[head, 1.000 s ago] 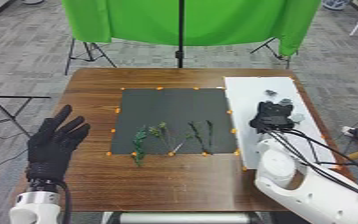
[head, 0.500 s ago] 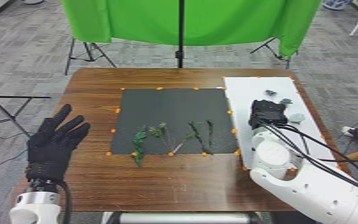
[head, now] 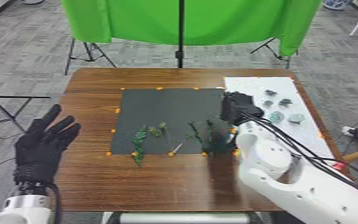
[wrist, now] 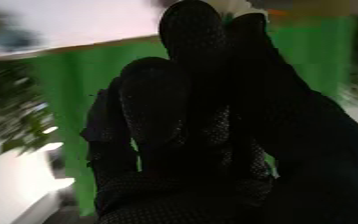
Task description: Arrange flowers
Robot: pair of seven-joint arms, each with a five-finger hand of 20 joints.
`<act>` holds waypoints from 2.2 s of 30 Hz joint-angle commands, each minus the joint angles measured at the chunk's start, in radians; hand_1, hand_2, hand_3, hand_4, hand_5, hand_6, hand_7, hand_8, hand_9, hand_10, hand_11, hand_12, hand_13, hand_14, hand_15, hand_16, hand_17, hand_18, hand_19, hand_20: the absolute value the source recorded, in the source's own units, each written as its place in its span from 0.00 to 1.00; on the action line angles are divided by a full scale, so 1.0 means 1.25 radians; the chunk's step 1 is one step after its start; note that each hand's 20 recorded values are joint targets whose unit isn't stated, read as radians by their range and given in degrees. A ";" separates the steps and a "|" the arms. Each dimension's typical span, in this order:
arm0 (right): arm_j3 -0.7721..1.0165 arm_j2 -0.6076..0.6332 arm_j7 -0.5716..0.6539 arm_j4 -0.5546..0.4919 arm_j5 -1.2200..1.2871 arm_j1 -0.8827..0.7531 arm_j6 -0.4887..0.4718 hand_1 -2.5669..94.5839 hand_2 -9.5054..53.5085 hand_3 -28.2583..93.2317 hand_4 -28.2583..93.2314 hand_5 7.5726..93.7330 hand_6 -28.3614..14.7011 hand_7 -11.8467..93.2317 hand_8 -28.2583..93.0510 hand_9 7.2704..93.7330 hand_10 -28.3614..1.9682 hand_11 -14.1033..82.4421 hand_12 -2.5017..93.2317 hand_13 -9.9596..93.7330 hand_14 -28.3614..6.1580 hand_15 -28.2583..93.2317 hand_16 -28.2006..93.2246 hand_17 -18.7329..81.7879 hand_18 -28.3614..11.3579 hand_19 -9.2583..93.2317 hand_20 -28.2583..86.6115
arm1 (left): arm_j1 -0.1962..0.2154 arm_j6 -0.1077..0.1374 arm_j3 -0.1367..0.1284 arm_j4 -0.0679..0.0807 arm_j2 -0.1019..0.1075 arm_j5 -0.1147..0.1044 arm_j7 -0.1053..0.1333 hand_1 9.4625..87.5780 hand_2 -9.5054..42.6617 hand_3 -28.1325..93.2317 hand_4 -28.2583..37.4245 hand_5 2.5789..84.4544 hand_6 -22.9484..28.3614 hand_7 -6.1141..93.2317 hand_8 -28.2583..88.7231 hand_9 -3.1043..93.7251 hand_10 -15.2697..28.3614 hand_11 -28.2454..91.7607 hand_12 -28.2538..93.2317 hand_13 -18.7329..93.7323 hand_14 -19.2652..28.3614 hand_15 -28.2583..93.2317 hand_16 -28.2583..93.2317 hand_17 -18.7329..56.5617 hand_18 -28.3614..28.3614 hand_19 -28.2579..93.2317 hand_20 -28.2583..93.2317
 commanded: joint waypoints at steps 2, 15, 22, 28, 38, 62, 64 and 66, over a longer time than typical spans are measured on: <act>-0.118 -0.282 -0.146 0.077 -0.046 0.106 -0.006 0.62 0.00 0.80 0.00 0.93 0.70 0.24 0.25 0.99 0.68 0.38 0.37 0.81 0.63 0.81 0.40 0.46 0.16 0.95 0.60 | -0.010 -0.007 -0.018 -0.006 -0.011 0.018 -0.034 0.12 0.42 0.84 0.00 0.40 0.60 0.17 0.16 0.39 0.83 0.44 0.32 0.38 1.00 0.66 0.16 0.12 0.99 0.71 0.29; -0.293 -0.385 -0.177 0.228 -0.057 0.206 0.020 0.59 0.00 0.80 0.00 0.91 0.74 0.25 0.23 0.95 0.68 0.48 0.35 0.80 0.62 0.84 0.40 0.45 0.17 0.94 0.62 | -0.126 -0.027 0.019 0.030 0.021 0.030 -0.067 0.12 0.41 0.84 0.00 0.40 0.60 0.17 0.16 0.39 0.83 0.44 0.32 0.38 1.00 0.67 0.16 0.12 1.00 0.72 0.29; -0.307 -0.378 -0.165 0.246 -0.056 0.198 -0.057 0.58 0.00 0.79 0.00 0.88 0.75 0.24 0.22 0.92 0.68 0.51 0.33 0.78 0.62 0.85 0.40 0.43 0.17 0.93 0.63 | -0.138 -0.034 0.025 0.037 0.019 0.035 -0.080 0.12 0.41 0.84 0.00 0.40 0.60 0.17 0.16 0.39 0.83 0.44 0.32 0.38 1.00 0.67 0.16 0.12 1.00 0.72 0.30; -0.292 -0.382 -0.188 0.246 -0.071 0.184 -0.113 0.56 0.00 0.77 0.00 0.84 0.75 0.23 0.21 0.90 0.67 0.52 0.33 0.76 0.60 0.86 0.40 0.42 0.17 0.92 0.64 | -0.137 -0.032 0.027 0.038 0.024 0.028 -0.071 0.12 0.42 0.84 0.00 0.40 0.60 0.17 0.16 0.39 0.83 0.44 0.32 0.38 1.00 0.67 0.16 0.12 1.00 0.72 0.29; -0.272 -0.382 -0.218 0.218 -0.102 0.173 -0.108 0.48 0.00 0.81 0.00 0.78 0.75 0.23 0.18 0.85 0.62 0.61 0.25 0.73 0.57 0.88 0.39 0.40 0.17 0.91 0.67 | -0.103 -0.015 0.020 0.026 0.021 0.022 -0.051 0.12 0.42 0.84 0.00 0.40 0.60 0.17 0.16 0.39 0.83 0.44 0.32 0.38 1.00 0.67 0.16 0.12 1.00 0.72 0.30; 0.097 -0.076 -0.074 -0.035 0.068 -0.032 -0.006 0.42 0.00 0.84 0.00 0.67 0.68 0.24 0.13 0.77 0.56 0.55 0.20 0.68 0.51 0.85 0.36 0.36 0.14 0.87 0.68 | 0.043 0.017 0.004 0.006 0.037 -0.089 0.059 0.12 0.41 0.84 0.00 0.40 0.60 0.17 0.16 0.39 0.83 0.44 0.32 0.38 1.00 0.67 0.16 0.12 1.00 0.72 0.30; 0.144 -0.014 -0.050 -0.057 0.069 -0.075 0.008 0.41 0.00 0.84 0.00 0.66 0.68 0.24 0.13 0.76 0.54 0.52 0.20 0.68 0.50 0.83 0.35 0.36 0.14 0.87 0.67 | 0.053 0.020 0.008 0.005 0.046 -0.099 0.072 0.12 0.41 0.84 0.00 0.40 0.60 0.17 0.16 0.39 0.83 0.44 0.32 0.38 1.00 0.67 0.16 0.12 1.00 0.72 0.30; 0.193 0.031 -0.030 -0.067 0.074 -0.121 0.026 0.41 0.00 0.84 0.00 0.66 0.68 0.24 0.13 0.75 0.53 0.50 0.19 0.67 0.50 0.82 0.35 0.36 0.14 0.86 0.67 | 0.058 0.021 0.009 0.004 0.043 -0.101 0.075 0.11 0.41 0.84 0.00 0.40 0.60 0.17 0.16 0.39 0.83 0.44 0.32 0.38 1.00 0.67 0.16 0.12 1.00 0.72 0.30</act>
